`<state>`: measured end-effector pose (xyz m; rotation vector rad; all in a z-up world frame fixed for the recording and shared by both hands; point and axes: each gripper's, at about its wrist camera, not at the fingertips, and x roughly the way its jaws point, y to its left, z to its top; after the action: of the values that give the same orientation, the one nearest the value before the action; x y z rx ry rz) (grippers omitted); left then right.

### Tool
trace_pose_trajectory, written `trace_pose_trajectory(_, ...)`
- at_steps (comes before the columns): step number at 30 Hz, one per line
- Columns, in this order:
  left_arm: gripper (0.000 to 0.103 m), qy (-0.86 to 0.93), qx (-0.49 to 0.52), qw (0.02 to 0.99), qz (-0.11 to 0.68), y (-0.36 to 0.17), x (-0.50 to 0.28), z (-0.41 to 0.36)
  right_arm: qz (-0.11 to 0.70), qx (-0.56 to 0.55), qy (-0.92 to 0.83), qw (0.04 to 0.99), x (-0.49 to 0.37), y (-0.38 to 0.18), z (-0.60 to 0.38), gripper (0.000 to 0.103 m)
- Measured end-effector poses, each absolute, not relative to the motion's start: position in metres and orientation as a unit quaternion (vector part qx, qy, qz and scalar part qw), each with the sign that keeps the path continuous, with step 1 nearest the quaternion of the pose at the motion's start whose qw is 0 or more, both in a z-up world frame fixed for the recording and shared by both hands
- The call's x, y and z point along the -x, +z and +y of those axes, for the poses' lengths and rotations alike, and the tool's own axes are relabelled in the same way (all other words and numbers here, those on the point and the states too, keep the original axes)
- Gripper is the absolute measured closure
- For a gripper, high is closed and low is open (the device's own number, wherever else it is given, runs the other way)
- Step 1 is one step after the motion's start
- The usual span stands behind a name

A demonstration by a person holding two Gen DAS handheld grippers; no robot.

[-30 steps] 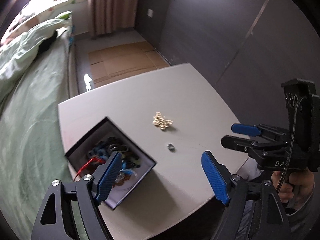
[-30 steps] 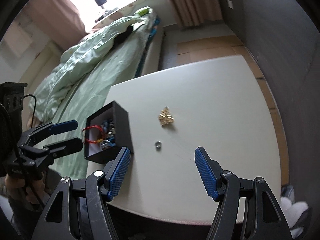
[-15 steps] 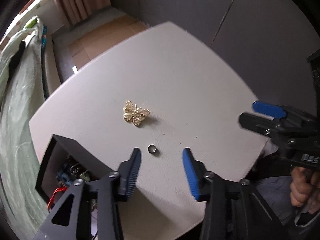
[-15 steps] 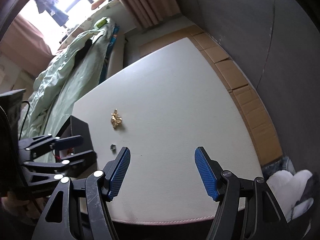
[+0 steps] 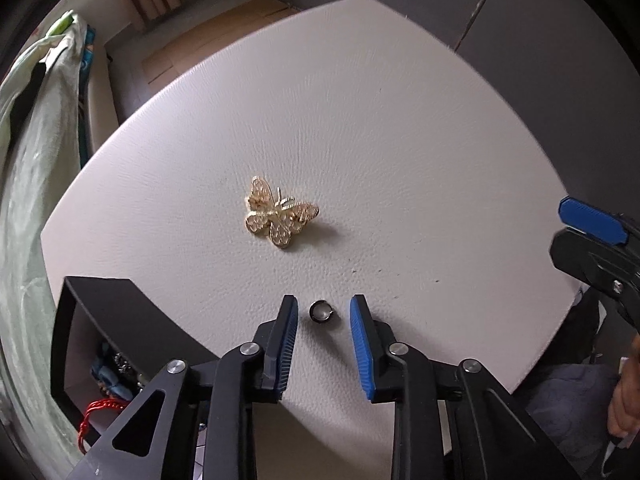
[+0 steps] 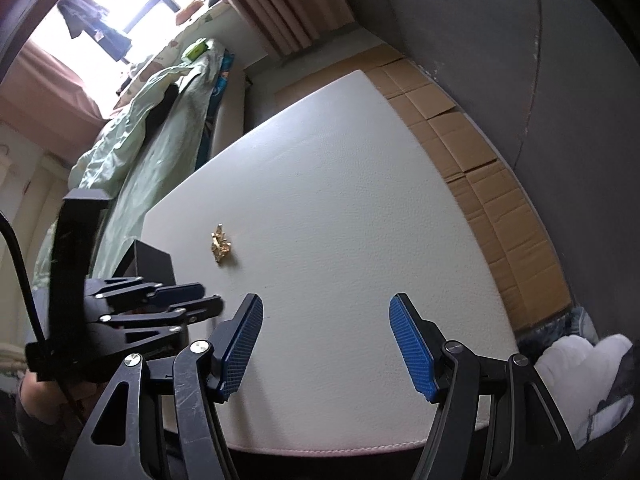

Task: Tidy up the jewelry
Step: 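Grasp the small silver ring with the left tool, then drop the silver ring into the box with the left tool while the right tool grasps the gold butterfly pendant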

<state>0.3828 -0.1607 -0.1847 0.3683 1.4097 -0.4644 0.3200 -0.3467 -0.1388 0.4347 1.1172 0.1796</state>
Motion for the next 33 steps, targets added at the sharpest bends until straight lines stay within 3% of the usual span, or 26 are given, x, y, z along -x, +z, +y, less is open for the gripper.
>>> trace_pose_trajectory(4,0.082,-0.201,-0.160,0.723,0.641,-0.184,-0.386,-0.159,0.526,-0.189,0.099,0.823,-0.324,-0.138,-0.336,0.036)
trace_pose_trajectory(6,0.090,-0.193,-0.163,0.724,0.642,-0.183,-0.387,-0.159,0.525,-0.184,0.105,0.824,-0.326,-0.137,-0.332,0.036)
trace_pose_trajectory(26,0.090,-0.180,-0.084,0.780,0.593,-0.120,-0.382,-0.102,0.531,-0.131,0.176,0.819,-0.367,-0.141,-0.289,0.037)
trace_pose_trajectory(33,0.090,-0.164,-0.061,0.795,0.581,-0.102,-0.382,-0.081,0.547,-0.101,0.200,0.807,-0.386,-0.148,-0.260,0.041)
